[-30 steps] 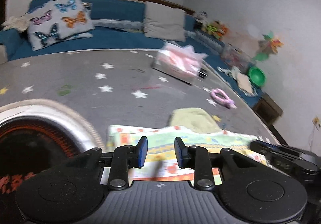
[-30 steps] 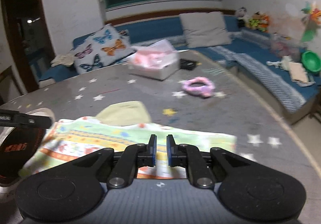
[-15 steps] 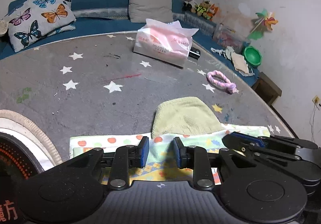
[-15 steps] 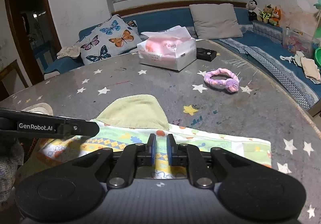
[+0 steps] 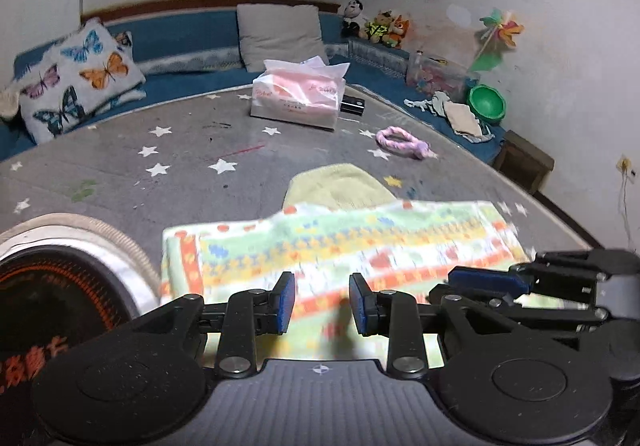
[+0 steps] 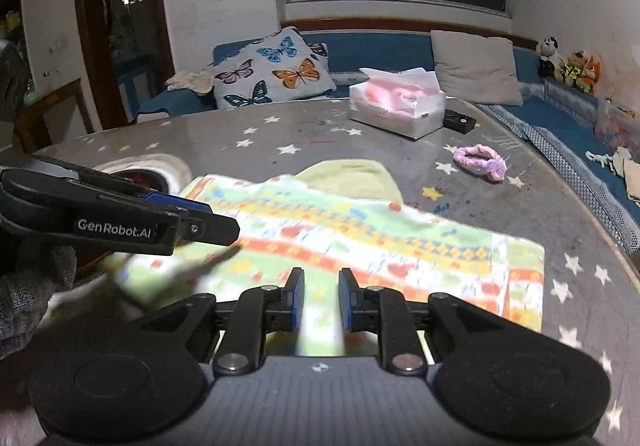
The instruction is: Fold clothes
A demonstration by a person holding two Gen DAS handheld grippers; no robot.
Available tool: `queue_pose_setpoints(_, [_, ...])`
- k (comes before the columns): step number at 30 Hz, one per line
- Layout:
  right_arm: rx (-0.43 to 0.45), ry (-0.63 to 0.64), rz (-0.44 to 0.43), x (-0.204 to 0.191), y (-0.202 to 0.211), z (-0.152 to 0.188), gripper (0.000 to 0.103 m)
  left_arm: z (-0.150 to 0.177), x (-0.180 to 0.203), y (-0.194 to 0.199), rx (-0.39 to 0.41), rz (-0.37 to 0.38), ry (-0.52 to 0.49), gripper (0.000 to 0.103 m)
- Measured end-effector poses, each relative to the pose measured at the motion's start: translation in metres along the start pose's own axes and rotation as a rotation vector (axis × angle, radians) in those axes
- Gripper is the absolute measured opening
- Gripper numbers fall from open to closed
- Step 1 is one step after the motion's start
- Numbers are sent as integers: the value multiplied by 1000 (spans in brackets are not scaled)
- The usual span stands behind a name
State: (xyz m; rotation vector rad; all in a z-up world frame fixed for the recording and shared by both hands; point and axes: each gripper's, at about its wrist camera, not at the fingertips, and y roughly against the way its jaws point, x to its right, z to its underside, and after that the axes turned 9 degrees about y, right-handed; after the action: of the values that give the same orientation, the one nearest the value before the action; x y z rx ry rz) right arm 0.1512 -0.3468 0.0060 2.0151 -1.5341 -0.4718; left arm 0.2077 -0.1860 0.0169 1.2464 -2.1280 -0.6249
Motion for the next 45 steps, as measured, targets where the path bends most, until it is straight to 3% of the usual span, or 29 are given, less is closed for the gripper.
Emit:
queue_pose_setpoints(8, [19,0,43,-13,23,25,18,28,-2,9,9,-39,-19,32])
queue_pose_setpoints(22, [1,-191,151,35,47,61,18,41,-15,26,22,-26,44,39])
queue_pose_setpoints(25, [16,-196,168,38,52,61,19,41,-14,29,25,-26,49,44])
queue_pose_setpoints(31, [19,-219,185,44,52,60,20,45,-16,36,30,-34,53,45])
queue_pose_setpoints(32, [18,-218,187,44,53,60,21,45,-17,38,33,-36,55,51])
queue_pose_setpoints(34, [24,-214,183,42,56,59,35,47,-17,43,41,-41,56,58])
queue_pose_setpoints(36, [29,-200,180,37,59,58,40,48,-16,47,51,-46,54,63])
queue_pose_setpoints(38, [30,-188,178,32,61,57,47,50,-15,51,60,-56,46,76])
queue_pose_setpoints(41, [34,-186,174,27,62,57,55,55,-12,58,76,-72,28,87])
queue_pose_setpoints(45, [41,-192,169,20,64,59,68,59,-12,65,82,-76,23,94])
